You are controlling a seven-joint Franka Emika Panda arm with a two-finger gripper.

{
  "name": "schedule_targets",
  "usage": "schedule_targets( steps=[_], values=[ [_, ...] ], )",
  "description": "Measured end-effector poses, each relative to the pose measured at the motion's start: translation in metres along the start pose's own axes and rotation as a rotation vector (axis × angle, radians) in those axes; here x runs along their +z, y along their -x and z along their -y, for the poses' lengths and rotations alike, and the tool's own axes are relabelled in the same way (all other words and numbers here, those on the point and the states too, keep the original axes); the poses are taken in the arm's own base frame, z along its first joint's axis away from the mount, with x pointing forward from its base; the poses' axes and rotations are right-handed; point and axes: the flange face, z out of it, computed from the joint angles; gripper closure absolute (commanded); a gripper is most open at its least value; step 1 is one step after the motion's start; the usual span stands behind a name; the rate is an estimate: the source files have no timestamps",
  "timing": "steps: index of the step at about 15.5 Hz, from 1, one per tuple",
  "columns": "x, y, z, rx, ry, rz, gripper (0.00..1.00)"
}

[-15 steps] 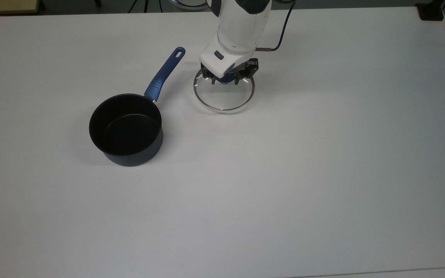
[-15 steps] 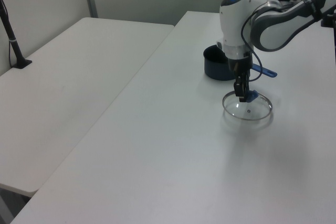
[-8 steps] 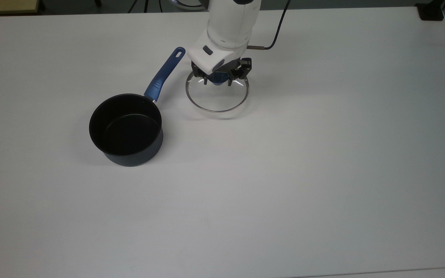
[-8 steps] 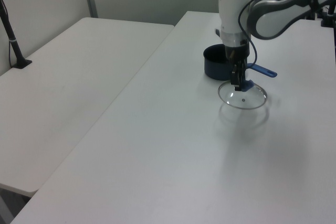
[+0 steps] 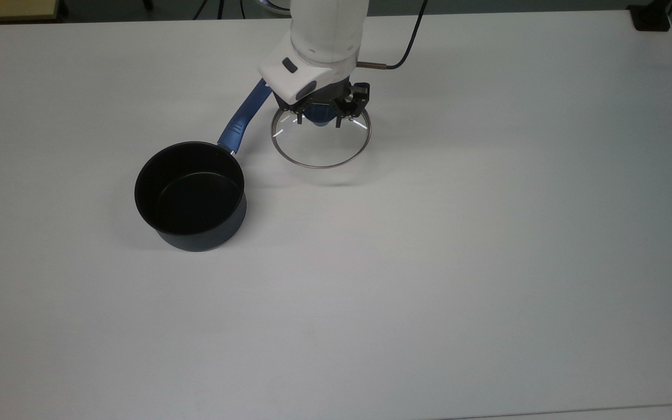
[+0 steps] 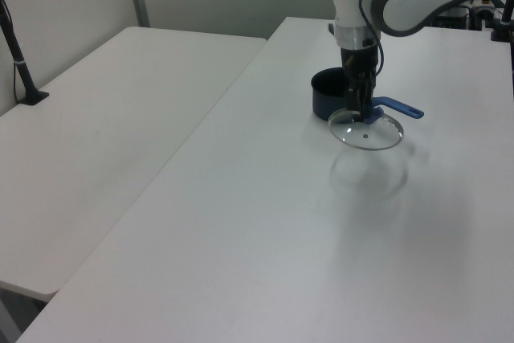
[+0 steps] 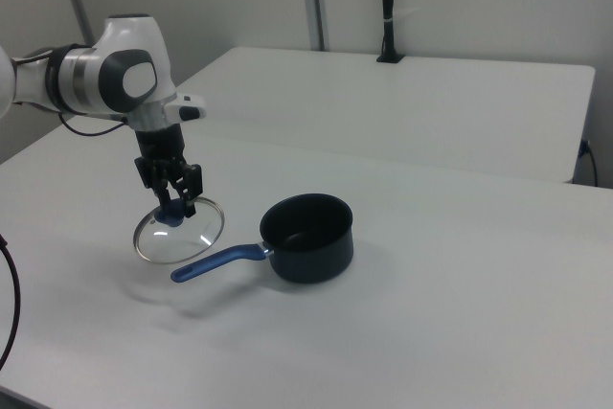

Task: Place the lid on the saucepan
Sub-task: 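Lift the glass lid up off the table by its knob, then carry the lid over the navy saucepan's opening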

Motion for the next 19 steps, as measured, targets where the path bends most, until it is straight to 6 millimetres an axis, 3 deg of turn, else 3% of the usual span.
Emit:
schedule_targets(
  steps=[5,11,19],
  values=[
    [-0.013,-0.010,-0.017,0.037,-0.017,-0.014,0.47],
    [-0.015,-0.019,-0.026,0.056,-0.016,-0.022,0.48],
    [-0.018,-0.045,-0.054,0.109,-0.014,-0.045,0.48]
  ],
)
